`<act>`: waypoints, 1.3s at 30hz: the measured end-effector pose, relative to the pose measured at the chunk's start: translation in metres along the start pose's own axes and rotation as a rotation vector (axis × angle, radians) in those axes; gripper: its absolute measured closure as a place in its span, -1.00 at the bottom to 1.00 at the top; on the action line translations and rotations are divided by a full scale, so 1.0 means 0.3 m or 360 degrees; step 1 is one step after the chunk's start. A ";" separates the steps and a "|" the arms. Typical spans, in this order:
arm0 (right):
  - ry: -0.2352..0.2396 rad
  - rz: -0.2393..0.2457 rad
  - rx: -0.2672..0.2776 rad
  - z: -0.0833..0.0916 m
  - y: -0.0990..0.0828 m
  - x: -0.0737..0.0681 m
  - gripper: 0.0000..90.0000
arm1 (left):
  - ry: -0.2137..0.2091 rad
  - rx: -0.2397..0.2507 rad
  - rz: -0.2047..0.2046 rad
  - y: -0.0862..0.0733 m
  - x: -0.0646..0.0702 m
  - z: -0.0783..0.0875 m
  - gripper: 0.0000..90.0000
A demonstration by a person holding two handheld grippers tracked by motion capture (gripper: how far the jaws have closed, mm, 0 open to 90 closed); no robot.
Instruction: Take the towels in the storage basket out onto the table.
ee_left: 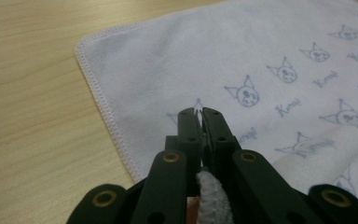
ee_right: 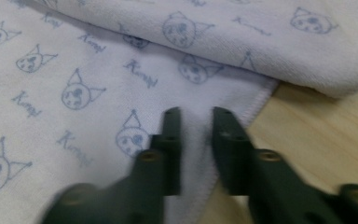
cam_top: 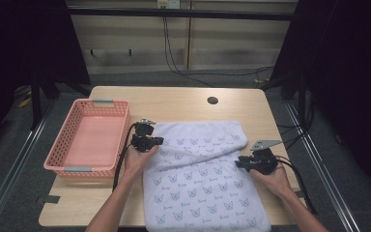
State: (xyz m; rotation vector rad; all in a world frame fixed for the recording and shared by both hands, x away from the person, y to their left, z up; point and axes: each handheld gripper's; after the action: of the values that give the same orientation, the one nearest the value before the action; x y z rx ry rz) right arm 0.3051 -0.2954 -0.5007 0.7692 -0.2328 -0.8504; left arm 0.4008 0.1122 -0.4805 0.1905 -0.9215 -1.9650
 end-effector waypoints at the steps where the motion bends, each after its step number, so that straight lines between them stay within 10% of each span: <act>1: -0.0008 0.0016 -0.0004 0.007 -0.007 -0.003 0.98 | -0.0005 0.0002 0.0005 -0.001 -0.006 0.000 0.93; 10: -0.0009 -0.0028 -0.0060 0.166 -0.152 -0.069 0.99 | -0.0017 0.0044 0.0026 -0.019 0.002 0.005 0.90; 14: 0.0035 -0.0075 -0.0040 0.198 -0.186 -0.071 0.82 | -0.0065 0.0133 0.0033 -0.025 0.013 0.063 0.47; 19: 0.0014 -0.0049 0.0086 0.201 -0.139 -0.085 0.52 | -0.0287 0.0178 -0.0160 -0.102 0.088 0.147 0.53; 23: 0.0039 -0.0074 0.0111 0.138 -0.071 -0.056 0.42 | -0.0394 0.0053 -0.0272 -0.181 0.121 0.142 0.65; 28: 0.0000 -0.0033 0.0009 0.052 -0.040 -0.054 0.52 | -0.0348 -0.0072 -0.0381 -0.277 0.136 0.128 0.68; 39: 0.0154 -0.0032 -0.0049 0.139 -0.147 -0.160 0.63 | -0.0479 -0.0157 -0.0386 -0.391 0.179 0.235 0.78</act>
State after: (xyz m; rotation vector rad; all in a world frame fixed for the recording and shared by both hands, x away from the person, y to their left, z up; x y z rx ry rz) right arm 0.2280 -0.2991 -0.4964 0.7827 -0.1260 -0.8314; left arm 0.2576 0.1405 -0.4974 -0.0561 -1.0276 -2.3015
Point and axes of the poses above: each handheld gripper's, and its own axes: z roughly backward along the jaws, y roughly out of its top, x roughly to its right, and after that the axes turned 1 degree about y, right-handed
